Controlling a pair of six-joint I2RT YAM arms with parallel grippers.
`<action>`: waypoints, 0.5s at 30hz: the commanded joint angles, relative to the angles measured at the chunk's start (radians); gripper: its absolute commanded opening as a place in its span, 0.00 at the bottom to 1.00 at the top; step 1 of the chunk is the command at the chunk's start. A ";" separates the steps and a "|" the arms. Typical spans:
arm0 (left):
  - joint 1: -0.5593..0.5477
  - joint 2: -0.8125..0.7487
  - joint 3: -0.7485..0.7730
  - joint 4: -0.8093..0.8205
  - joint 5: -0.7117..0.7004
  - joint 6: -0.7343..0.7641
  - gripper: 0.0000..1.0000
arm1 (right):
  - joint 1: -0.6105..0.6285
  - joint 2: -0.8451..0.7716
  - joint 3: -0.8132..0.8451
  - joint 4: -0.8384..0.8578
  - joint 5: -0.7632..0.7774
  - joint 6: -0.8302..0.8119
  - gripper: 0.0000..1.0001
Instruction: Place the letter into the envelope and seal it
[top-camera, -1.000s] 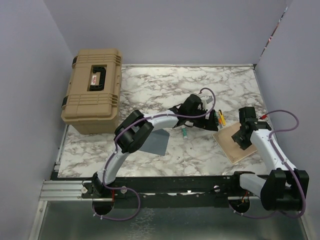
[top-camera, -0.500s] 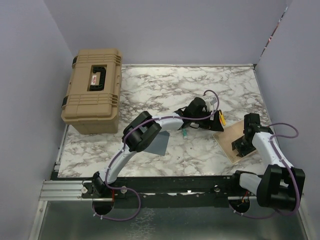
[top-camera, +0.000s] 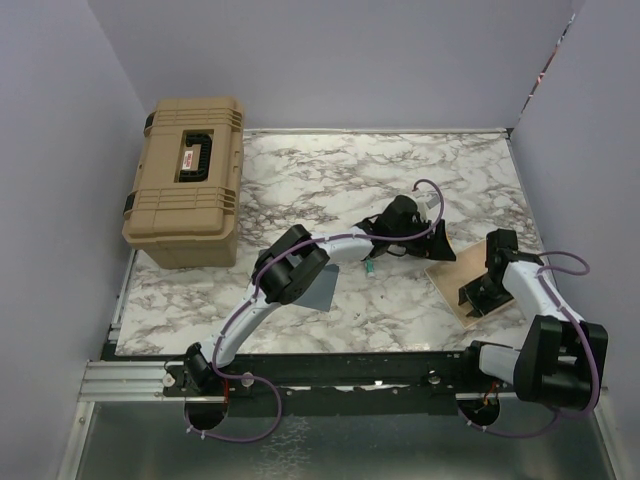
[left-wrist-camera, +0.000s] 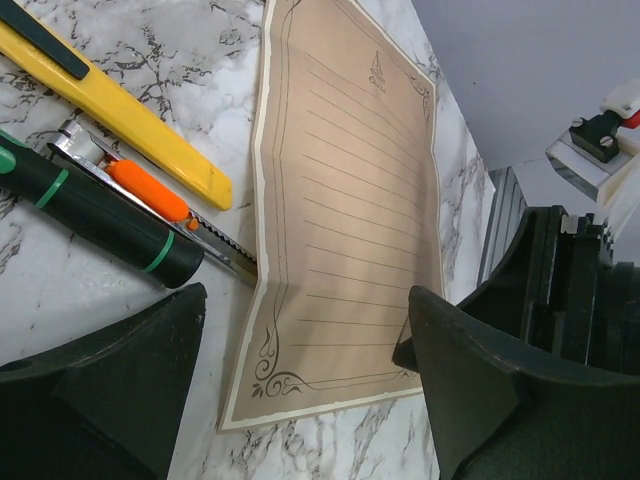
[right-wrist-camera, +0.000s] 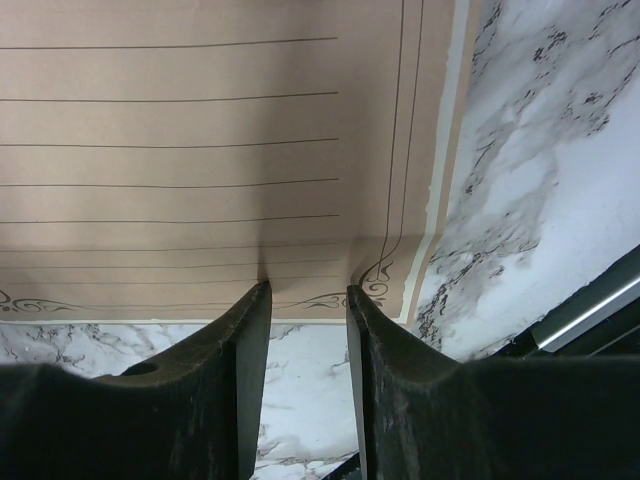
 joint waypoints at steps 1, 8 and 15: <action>-0.011 0.056 0.005 -0.038 0.047 -0.042 0.82 | -0.007 0.014 -0.004 0.024 -0.022 -0.008 0.39; -0.009 0.084 0.019 -0.101 0.113 -0.052 0.79 | -0.006 0.048 -0.033 0.068 -0.078 -0.024 0.39; -0.009 0.092 0.014 -0.125 0.157 -0.057 0.61 | -0.006 0.060 -0.043 0.078 -0.091 -0.033 0.39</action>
